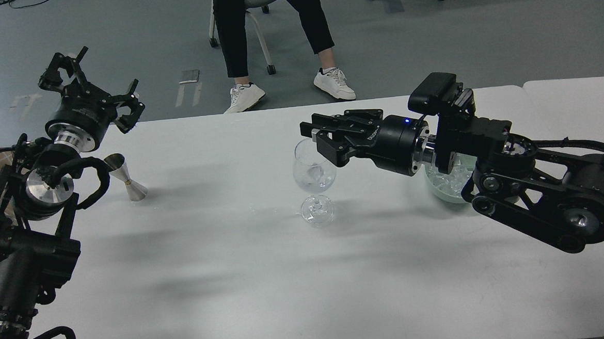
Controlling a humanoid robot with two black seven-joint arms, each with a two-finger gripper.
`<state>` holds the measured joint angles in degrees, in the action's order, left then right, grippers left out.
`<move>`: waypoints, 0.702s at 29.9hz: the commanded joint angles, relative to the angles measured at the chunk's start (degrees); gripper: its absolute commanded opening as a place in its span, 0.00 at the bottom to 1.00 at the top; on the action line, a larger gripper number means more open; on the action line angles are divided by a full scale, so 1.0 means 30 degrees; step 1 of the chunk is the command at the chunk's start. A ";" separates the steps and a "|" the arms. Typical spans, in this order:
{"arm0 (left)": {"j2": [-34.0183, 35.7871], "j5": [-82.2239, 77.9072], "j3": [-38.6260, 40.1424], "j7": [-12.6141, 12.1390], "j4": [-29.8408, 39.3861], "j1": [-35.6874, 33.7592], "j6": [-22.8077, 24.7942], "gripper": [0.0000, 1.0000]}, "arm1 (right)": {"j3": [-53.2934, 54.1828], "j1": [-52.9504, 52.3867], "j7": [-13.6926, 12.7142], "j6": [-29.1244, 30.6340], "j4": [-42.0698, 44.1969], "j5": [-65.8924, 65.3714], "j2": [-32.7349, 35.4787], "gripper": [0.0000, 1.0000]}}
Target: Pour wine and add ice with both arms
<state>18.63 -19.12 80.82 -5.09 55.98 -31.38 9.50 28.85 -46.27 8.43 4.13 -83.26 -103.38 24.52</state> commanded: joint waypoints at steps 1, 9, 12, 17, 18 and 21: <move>0.0000 0.0017 0.0015 -0.0031 0.0001 0.0001 0.0057 0.96 | 0.0022 -0.0015 0.0001 -0.0001 -0.0049 0.0008 0.0000 0.41; -0.0029 0.0017 0.0132 0.0028 0.0001 -0.0028 -0.0001 0.97 | 0.0723 -0.0162 0.0001 -0.0118 -0.0020 0.0066 -0.0205 1.00; 0.0000 0.0017 0.0220 0.0115 0.0030 -0.0057 0.0057 0.97 | 0.2914 -0.0103 0.0001 -0.0119 0.0154 0.0387 -0.1281 1.00; 0.0205 -0.0042 0.0132 -0.0265 0.0030 -0.0350 0.0058 0.97 | 0.7280 0.0188 0.0001 -0.0382 0.2233 0.0826 -0.5267 1.00; 0.0234 -0.0042 0.0074 -0.0265 0.0030 -0.0438 0.0058 0.97 | 0.8100 0.0364 0.0001 -0.0382 0.2409 0.1089 -0.5853 1.00; 0.0322 -0.0042 0.0073 -0.0236 0.0030 -0.0702 0.0058 0.97 | 1.0803 0.1098 0.0001 -0.0353 0.2704 0.2469 -0.7998 1.00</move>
<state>19.44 -19.23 81.06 -5.71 56.07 -32.96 9.67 54.87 -44.42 8.42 3.02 -76.15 -98.87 5.57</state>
